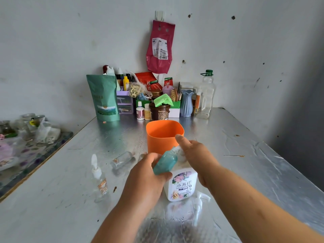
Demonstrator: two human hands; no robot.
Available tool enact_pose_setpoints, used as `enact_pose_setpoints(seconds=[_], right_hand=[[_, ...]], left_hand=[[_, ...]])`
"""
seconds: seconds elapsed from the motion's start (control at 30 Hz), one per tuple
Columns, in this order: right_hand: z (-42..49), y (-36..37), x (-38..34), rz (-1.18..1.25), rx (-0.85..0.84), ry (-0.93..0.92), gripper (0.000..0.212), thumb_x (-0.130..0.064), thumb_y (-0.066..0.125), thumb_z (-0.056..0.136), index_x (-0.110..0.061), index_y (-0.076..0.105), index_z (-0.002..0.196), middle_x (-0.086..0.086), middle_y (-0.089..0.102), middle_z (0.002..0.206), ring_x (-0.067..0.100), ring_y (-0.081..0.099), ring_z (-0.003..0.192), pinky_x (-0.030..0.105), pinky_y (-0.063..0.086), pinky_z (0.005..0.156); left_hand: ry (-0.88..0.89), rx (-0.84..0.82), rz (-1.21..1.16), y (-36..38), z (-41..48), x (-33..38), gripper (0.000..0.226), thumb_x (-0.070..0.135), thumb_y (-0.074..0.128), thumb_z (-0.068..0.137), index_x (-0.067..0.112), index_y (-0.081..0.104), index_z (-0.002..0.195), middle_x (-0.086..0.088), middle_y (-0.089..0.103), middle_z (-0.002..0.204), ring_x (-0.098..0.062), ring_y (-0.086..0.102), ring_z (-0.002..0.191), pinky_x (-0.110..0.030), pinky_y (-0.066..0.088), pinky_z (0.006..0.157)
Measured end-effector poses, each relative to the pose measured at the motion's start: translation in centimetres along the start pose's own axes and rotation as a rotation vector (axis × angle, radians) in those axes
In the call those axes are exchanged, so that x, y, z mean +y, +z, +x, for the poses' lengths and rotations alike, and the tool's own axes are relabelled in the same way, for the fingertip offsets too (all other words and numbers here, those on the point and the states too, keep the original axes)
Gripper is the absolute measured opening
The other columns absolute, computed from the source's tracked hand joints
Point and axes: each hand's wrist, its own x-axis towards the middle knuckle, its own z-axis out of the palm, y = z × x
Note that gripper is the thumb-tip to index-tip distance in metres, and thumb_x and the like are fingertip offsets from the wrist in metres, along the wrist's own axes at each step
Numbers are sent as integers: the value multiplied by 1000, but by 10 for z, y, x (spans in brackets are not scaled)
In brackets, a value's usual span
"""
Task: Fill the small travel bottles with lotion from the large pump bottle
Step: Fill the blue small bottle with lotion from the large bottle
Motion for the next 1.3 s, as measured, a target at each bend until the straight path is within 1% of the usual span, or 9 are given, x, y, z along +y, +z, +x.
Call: enact_pose_setpoints(seconds=[0.07,0.23,0.4,0.47,0.6,0.8,1.0,1.1,1.3], right_hand=[[-1,-2,-4,-15,-6,22,56,-59,47,91,-11,59,119,-1,60,90,13,54,80,27,36,60],[-1,-6,-8,-16,-32,34,55,-58,47,91,-14,56,122,1,57,100,19,51,92,34,33,81],[2,-4,-5,-14,-18,39,59,-63,48,88,-15,58,120,-1,60,96,21,56,96,35,37,81],[3,-3,-2,2,-19,40,61,-63,48,88,-13,58,121,3,62,104,23,57,99,35,38,82],[5,-1,1,19,-22,26,59,-60,46,91,-11,57,122,5,62,106,22,57,98,34,38,78],[3,3,7,43,-10,-13,48,-55,47,93,-17,57,120,-4,62,95,13,57,88,28,39,66],[-1,-5,-6,-113,-43,45,58,-59,43,93,-15,55,128,9,59,117,27,53,107,37,38,89],[-2,-7,-11,-48,-45,84,60,-60,48,91,-10,58,123,6,55,109,24,48,100,35,32,85],[1,-9,-12,-13,-65,76,59,-56,50,92,-10,54,129,2,49,107,20,42,100,33,30,87]], left_hand=[[7,-7,7,-2,-1,1,33,22,76,80,46,54,87,21,65,95,3,61,86,-22,50,76],[31,-11,8,-5,-2,5,33,24,74,83,46,53,95,20,64,98,3,62,80,-11,47,58],[41,-4,9,-3,-2,5,33,25,75,82,48,52,91,22,64,99,2,61,90,-25,52,80],[37,-5,0,-2,-1,4,34,24,75,82,47,52,93,23,64,98,3,60,91,-25,51,81],[38,-2,-4,0,2,0,35,24,76,81,48,52,90,23,64,97,4,60,91,-25,50,81],[4,-17,4,3,4,-5,33,21,76,80,43,58,97,21,66,97,0,62,93,-29,51,85],[12,-24,-2,2,1,-1,30,24,74,82,42,58,100,19,67,99,-2,63,93,-33,52,87],[9,-44,-14,1,1,0,29,25,71,85,45,56,99,18,67,101,-5,64,95,-37,52,89],[4,-59,-46,2,2,-1,29,24,69,87,48,54,93,18,67,103,-6,65,97,-39,52,91]])
